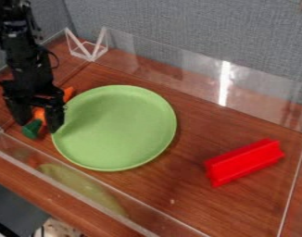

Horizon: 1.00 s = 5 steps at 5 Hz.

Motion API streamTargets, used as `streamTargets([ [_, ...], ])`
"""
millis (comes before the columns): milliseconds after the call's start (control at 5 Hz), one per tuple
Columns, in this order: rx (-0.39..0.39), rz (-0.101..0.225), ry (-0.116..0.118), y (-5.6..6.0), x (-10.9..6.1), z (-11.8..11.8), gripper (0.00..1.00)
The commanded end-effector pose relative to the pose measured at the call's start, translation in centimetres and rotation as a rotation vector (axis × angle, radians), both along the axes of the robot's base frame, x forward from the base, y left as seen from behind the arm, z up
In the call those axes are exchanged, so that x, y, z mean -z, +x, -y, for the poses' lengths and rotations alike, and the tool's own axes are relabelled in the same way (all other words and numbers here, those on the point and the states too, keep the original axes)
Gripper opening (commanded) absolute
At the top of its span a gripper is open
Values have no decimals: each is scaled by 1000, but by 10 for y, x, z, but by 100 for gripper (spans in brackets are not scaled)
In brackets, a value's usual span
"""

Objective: Put the carrot on the green plate

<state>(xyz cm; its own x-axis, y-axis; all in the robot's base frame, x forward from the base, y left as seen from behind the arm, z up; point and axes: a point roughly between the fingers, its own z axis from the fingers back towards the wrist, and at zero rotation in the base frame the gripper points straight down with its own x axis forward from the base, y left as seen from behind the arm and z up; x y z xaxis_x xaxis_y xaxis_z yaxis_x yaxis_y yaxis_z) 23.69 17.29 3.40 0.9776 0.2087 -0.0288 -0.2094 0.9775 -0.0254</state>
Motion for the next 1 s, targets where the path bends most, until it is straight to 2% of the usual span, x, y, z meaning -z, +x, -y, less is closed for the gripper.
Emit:
streamTargets([
  [0,-87,28,24,8,-1,-15,0],
  [400,-127,16,38,8,3,-11,0],
  [800,-112,1,44,22,10,-18,0],
])
